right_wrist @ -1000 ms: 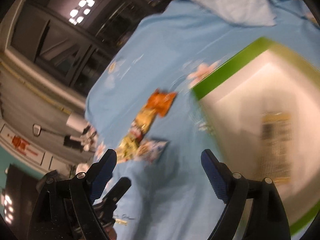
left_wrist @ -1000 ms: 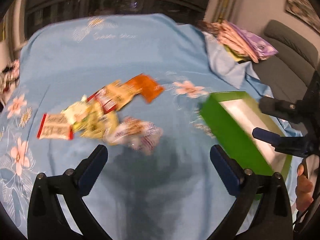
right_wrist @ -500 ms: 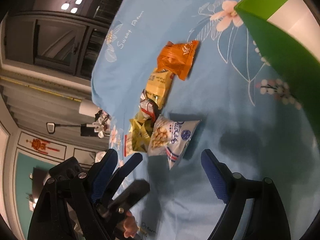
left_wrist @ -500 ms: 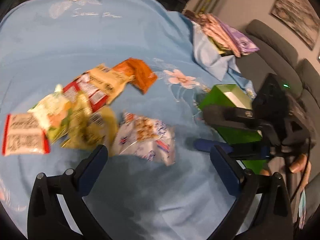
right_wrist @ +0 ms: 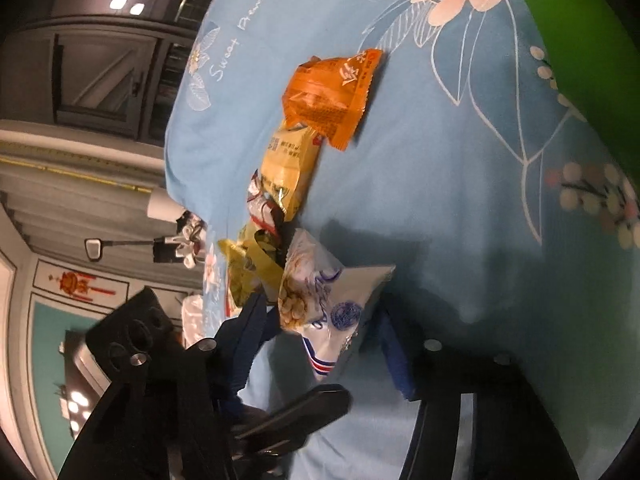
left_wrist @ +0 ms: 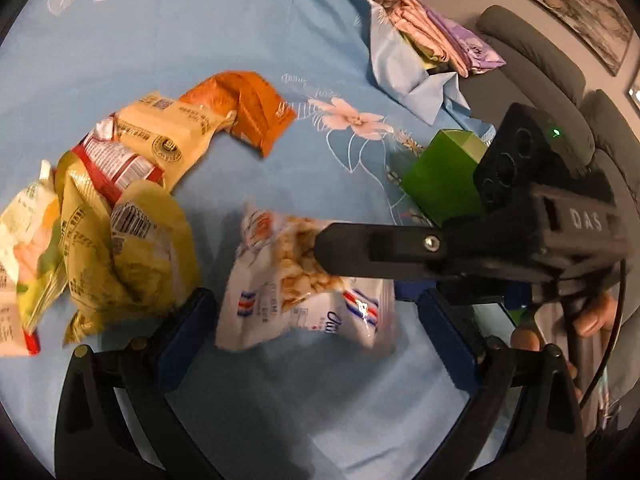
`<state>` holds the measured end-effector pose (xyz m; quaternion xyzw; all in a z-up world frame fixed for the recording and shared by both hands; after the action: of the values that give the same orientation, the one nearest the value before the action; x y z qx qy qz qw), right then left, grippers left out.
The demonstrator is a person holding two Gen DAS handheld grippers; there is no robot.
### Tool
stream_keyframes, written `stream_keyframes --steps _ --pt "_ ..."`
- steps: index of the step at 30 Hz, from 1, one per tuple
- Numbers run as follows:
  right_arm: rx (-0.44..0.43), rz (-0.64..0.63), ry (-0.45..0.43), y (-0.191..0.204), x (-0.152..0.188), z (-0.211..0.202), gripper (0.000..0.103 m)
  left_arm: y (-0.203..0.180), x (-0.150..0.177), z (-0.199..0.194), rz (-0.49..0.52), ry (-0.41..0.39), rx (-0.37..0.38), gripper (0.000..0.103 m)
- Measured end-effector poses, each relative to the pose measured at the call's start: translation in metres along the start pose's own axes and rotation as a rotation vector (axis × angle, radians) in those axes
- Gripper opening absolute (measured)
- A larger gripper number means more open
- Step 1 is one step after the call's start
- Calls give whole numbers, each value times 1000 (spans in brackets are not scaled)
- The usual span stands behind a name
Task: Organize snacks
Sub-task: 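Grasp the white peanut snack bag with the right gripper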
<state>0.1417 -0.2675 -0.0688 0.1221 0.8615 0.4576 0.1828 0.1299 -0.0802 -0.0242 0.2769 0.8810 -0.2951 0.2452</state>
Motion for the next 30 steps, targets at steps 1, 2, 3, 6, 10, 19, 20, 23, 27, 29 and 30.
stream_keyframes --steps 1,2,3,6,10,19,20,23,27,29,30 --pt "11 -8 -3 1 -1 0 55 0 -2 0 -3 -1 7 101" --pt "19 -13 -7 2 -2 0 50 1 -4 0 -10 -3 18 100" --pt "30 -23 -11 2 -2 1 48 4 -6 -1 -22 -8 32 98" --pt "23 -31 -27 1 -1 0 47 11 -9 -4 -39 -17 38 92" --pt "52 -20 -46 3 -6 -1 47 14 -4 -7 -24 -27 43 91" --pt "77 -12 -52 5 -8 -1 47 21 1 -18 -42 -47 80 87" --pt "75 -4 -50 5 -8 -2 47 20 2 -19 -33 -43 72 87" --pt "88 8 -50 4 -7 -2 47 20 5 -22 -24 -37 32 89" --pt "77 25 -37 3 -4 0 47 33 7 -28 -71 -61 8 97" --pt "80 16 -36 4 -2 0 47 39 5 -29 -113 -80 38 97" --pt "85 10 -37 4 -2 0 47 42 4 -30 -129 -92 60 97"
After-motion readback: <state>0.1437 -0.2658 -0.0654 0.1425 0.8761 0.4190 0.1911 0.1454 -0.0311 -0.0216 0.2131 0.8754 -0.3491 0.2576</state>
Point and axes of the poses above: each gripper's, at about its wrist camera, not at the fingertips, and z roughly the way its jaws point, y to its left, x to its underside, the point moved 1 cm from there along z, roughly the way its jaws point, and after that the axes turned 3 degrees about y, right-handed, at the moved point
